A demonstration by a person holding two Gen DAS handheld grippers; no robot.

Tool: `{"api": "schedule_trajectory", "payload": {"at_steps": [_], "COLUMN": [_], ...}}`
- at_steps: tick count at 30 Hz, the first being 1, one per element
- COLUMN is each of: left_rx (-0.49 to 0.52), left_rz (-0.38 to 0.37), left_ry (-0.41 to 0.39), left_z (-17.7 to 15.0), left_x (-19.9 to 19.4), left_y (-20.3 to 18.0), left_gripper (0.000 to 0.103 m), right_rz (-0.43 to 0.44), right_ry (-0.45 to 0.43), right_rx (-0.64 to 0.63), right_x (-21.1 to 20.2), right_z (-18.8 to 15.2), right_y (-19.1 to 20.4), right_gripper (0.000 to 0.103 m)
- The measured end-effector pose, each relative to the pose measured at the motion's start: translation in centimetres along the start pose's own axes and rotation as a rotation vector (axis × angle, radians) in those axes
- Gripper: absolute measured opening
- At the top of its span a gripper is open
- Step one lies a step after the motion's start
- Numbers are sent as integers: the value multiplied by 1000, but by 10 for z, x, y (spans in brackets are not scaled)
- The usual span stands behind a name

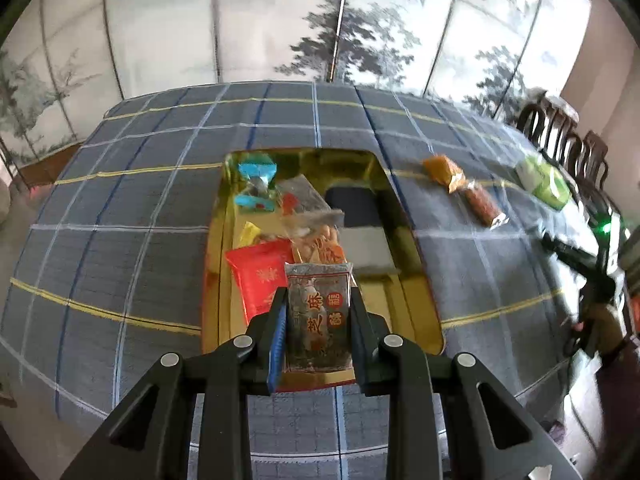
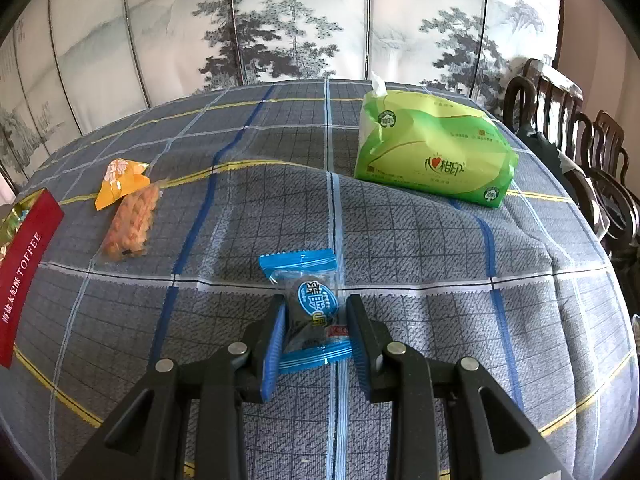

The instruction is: Organize snacks

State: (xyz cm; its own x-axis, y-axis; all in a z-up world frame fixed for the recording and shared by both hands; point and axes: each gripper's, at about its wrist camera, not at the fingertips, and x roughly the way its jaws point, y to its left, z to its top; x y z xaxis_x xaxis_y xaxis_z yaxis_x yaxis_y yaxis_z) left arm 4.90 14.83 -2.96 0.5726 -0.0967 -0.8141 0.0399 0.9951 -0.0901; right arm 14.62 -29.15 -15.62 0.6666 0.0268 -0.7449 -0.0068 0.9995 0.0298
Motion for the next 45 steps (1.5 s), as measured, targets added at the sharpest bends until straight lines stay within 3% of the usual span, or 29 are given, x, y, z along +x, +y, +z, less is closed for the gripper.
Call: {"api": "schedule_trajectory", "payload": {"at_steps": [18, 45], "left_rx": [73, 124], "left_rz": [-71, -16], "left_ry": [39, 69], "left_z": [3, -8], "left_x": [33, 56], "left_y": [-36, -56], "left_gripper": [24, 25], "right_rz": [-1, -1], "right_ry": [1, 1], "right_rx": [0, 0], "right_x": [1, 1], "right_z": [1, 1], "right_y": [2, 2], "right_gripper": [31, 31]}}
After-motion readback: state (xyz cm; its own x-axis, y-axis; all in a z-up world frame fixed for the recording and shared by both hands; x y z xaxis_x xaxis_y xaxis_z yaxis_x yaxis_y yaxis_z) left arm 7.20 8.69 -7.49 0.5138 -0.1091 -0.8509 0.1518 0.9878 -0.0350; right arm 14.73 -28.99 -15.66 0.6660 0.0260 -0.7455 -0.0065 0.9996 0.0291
